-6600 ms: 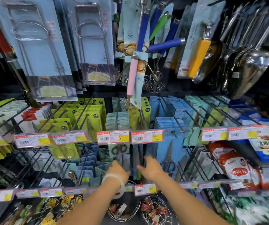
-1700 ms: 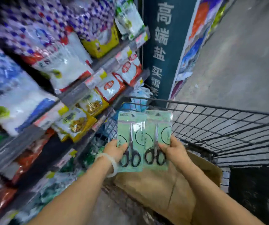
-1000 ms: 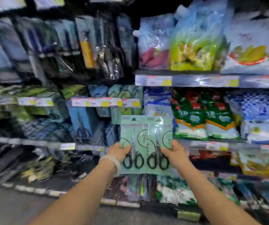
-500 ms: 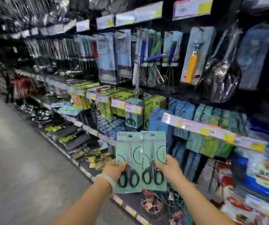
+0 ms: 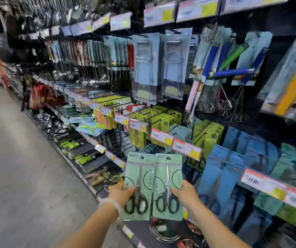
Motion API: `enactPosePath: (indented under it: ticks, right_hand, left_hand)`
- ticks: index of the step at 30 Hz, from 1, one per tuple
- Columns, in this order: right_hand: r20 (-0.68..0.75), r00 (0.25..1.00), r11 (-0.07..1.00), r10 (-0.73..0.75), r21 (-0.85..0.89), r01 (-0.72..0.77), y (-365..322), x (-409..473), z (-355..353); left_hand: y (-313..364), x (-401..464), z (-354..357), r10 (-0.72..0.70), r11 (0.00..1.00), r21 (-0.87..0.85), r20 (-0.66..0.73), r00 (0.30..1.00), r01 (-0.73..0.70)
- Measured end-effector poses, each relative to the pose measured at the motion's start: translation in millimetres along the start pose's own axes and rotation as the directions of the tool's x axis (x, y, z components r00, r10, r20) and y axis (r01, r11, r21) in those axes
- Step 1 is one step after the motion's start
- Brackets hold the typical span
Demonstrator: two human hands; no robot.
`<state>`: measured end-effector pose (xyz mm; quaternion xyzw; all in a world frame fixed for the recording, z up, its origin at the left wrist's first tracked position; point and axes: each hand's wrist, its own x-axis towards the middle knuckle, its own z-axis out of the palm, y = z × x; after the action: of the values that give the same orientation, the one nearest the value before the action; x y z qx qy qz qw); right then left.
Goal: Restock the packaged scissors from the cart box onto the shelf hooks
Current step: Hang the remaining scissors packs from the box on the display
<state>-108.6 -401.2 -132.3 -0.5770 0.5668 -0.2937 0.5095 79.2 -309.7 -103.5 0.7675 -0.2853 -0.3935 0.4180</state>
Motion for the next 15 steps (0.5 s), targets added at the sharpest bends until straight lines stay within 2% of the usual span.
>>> enactPosePath:
  ticks: [4,6,12,15]
  right_hand:
    - [-0.028,0.999,0.997,0.046,-0.061,-0.048,-4.1,23.3,14.3]
    - [-0.063,0.997,0.995,0.032,-0.092,-0.038,-7.6,35.1,22.5]
    - [-0.233,0.973,1.0,-0.002,-0.009,0.0,-40.5,72.2,43.3]
    - [-0.333,0.942,0.995,0.037,0.097,-0.005,-52.1,85.3,52.2]
  left_hand:
    - [7.8,41.2,0.1,0.023,1.0,-0.011,0.107,0.994,-0.022]
    - [15.8,61.9,-0.8,0.056,0.997,0.039,0.146,0.988,-0.062]
    - [45.8,122.2,-20.1,0.135,0.968,0.173,0.252,0.958,-0.182]
    - [53.6,147.6,-30.2,0.136,0.975,0.129,0.298,0.945,-0.181]
